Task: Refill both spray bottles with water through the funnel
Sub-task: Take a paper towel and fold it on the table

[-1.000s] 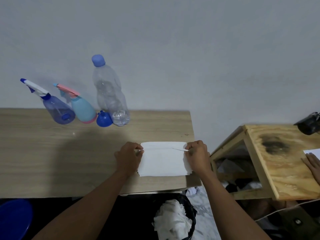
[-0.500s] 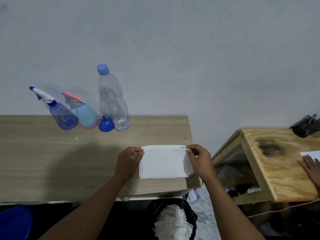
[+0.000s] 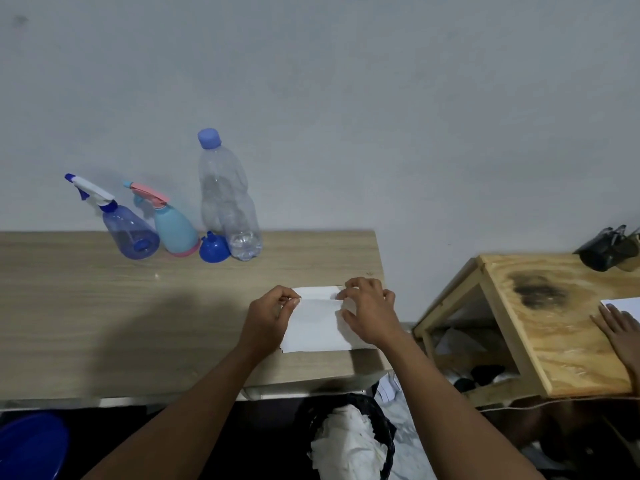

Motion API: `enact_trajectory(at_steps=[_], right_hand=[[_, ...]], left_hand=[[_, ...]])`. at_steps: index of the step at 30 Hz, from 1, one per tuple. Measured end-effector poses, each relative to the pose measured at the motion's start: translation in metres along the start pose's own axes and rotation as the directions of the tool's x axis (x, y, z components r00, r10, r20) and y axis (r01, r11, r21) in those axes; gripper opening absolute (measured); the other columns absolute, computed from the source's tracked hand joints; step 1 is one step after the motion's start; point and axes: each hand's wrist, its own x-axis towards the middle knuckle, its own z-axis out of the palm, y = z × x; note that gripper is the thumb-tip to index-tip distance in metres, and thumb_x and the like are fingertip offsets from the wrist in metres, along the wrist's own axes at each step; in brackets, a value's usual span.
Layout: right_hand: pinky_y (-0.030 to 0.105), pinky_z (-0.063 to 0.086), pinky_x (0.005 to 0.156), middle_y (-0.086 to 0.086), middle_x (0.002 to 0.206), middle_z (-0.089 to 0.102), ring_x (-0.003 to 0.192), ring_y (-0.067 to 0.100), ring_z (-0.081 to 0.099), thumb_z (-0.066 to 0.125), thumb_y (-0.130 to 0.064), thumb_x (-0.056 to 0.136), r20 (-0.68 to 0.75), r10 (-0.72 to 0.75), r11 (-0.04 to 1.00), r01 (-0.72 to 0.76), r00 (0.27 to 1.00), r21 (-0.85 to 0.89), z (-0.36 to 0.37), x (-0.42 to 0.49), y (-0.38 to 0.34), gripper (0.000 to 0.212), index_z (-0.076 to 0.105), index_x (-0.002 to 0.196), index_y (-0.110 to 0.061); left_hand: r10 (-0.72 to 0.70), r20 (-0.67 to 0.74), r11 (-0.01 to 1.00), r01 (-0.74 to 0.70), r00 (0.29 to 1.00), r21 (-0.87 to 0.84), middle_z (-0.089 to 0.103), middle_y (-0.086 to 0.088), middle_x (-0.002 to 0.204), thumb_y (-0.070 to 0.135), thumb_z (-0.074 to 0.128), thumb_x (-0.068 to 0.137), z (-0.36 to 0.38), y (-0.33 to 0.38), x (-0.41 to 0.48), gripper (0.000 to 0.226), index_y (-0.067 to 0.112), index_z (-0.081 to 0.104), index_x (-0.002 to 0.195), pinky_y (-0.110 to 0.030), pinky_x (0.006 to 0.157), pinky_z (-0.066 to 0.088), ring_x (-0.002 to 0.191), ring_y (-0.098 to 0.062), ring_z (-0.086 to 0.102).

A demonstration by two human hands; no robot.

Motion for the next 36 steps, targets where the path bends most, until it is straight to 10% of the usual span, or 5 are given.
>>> enact_trajectory(at_steps=[8, 15, 23, 30, 36], right_hand=[[0.037, 0.029, 0.091, -0.015, 0.104, 0.063, 0.109, 0.014, 0.05, 0.063, -0.031, 0.094, 0.015, 0.227, 0.957, -0.226, 0.974, 0.181, -0.012, -0.007, 0.03, 0.003, 0.065, 0.095, -0.033], [0.021, 0.052, 0.071, 0.01, 0.081, 0.07, 0.08, 0.02, 0.068, 0.065, -0.004, 0.093, 0.052, 0.382, 0.468, -0.242, 0.923, 0.85, -0.024, -0.017, 0.022, 0.009, 0.066, 0.102, -0.007], [0.02, 0.048, 0.074, -0.006, 0.091, 0.066, 0.085, 0.013, 0.063, 0.066, -0.013, 0.094, 0.013, 0.304, 0.609, -0.205, 0.953, 0.767, 0.01, -0.001, -0.025, 0.018, 0.064, 0.111, -0.011], [0.026, 0.029, 0.108, -0.008, 0.146, 0.038, 0.129, 0.008, 0.036, 0.078, -0.023, 0.083, 0.002, -0.05, 0.833, 0.041, 0.999, 0.552, 0.021, 0.016, -0.081, 0.071, 0.044, 0.144, -0.03], [0.039, 0.045, 0.103, -0.007, 0.123, 0.061, 0.113, 0.013, 0.056, 0.074, -0.035, 0.077, 0.179, -0.174, 0.9, 0.083, 0.968, 0.428, 0.032, 0.046, -0.154, 0.036, 0.066, 0.111, -0.025]], left_hand=[[-0.232, -0.117, 0.954, 0.202, 0.966, -0.222, 0.072, 0.0, 0.083, 0.015, 0.061, 0.094, -0.008, -0.011, 0.009, 0.005, 0.018, 0.063, 0.09, -0.036, 0.072, 0.055, 0.078, -0.015, 0.07], [-0.464, -0.165, 0.839, 0.372, 0.871, -0.398, 0.066, -0.006, 0.087, 0.013, 0.063, 0.092, -0.014, -0.003, 0.019, 0.012, 0.009, 0.058, 0.102, -0.028, 0.061, 0.049, 0.075, -0.02, 0.063], [-0.396, -0.014, 0.864, 0.368, 0.918, -0.343, 0.068, -0.012, 0.092, -0.001, 0.052, 0.093, -0.044, -0.003, 0.018, 0.019, 0.015, 0.061, 0.092, -0.032, 0.061, 0.051, 0.076, -0.024, 0.064], [-0.123, 0.126, 0.992, 0.126, 0.984, -0.019, 0.071, 0.006, 0.084, -0.004, 0.048, 0.083, -0.104, -0.004, 0.015, 0.04, 0.026, 0.073, 0.076, -0.034, 0.07, 0.049, 0.076, -0.021, 0.065], [-0.006, 0.14, 0.999, -0.002, 0.99, 0.052, 0.068, 0.011, 0.081, -0.01, 0.05, 0.08, -0.177, 0.0, 0.02, 0.046, 0.031, 0.069, 0.072, -0.011, 0.068, 0.042, 0.077, -0.007, 0.062]])
